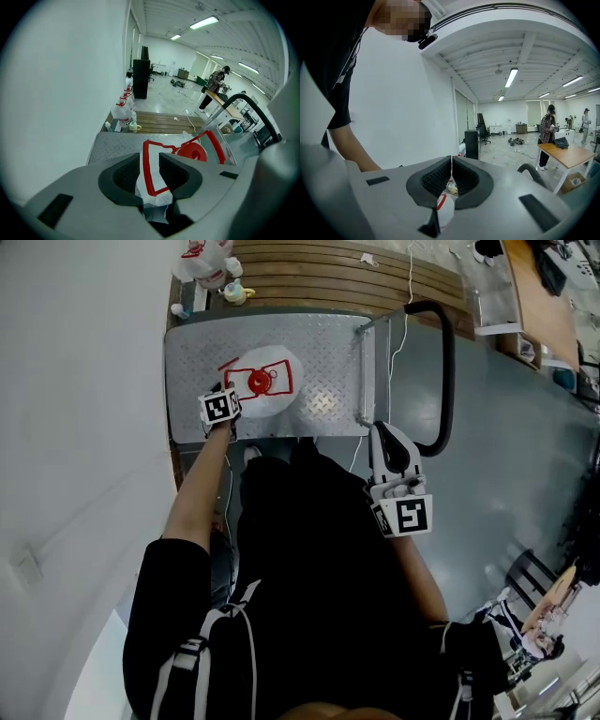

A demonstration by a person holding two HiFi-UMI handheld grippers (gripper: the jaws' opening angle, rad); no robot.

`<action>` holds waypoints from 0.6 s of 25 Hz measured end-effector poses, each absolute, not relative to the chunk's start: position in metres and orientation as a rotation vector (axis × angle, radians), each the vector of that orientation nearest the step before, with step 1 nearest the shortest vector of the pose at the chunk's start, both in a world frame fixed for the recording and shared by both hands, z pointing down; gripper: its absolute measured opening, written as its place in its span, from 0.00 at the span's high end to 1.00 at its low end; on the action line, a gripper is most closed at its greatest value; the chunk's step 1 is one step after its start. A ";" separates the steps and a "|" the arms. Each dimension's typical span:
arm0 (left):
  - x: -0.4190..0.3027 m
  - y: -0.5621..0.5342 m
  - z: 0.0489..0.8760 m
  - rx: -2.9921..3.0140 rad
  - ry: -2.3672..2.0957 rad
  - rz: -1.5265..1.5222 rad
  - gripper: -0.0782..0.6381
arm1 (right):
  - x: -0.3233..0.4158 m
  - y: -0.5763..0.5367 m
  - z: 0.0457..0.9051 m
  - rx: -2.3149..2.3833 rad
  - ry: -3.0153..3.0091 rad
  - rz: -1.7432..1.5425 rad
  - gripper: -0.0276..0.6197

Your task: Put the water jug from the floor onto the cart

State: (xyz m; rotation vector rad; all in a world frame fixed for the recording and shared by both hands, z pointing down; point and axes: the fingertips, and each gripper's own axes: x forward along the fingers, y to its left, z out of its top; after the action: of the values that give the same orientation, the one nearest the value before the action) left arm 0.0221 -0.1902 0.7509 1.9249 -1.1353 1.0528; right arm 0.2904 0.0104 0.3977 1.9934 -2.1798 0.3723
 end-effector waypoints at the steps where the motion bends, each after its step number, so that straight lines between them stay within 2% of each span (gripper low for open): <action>1: 0.025 -0.188 0.738 1.959 -1.143 1.044 0.72 | 0.291 0.009 0.394 1.990 -2.194 0.370 0.93; 9: 0.072 -0.151 0.614 2.251 -1.117 0.762 0.73 | 0.291 -0.021 0.377 2.030 -2.259 0.344 0.93; 10: 0.075 -0.144 0.599 2.267 -1.120 0.745 0.75 | 0.289 -0.025 0.372 2.022 -2.269 0.331 0.93; 12: 0.077 -0.131 0.563 2.295 -1.151 0.673 0.86 | 0.280 -0.032 0.360 2.004 -2.300 0.305 0.93; 15: 0.088 -0.122 0.505 2.398 -1.166 0.487 0.87 | 0.266 -0.042 0.340 1.980 -2.351 0.223 0.93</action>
State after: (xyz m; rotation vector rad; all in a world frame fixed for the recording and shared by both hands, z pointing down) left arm 0.0881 -0.1220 0.5047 2.3981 -1.1663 0.4866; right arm 0.2664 -0.0425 0.3401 1.9805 -2.3508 0.2225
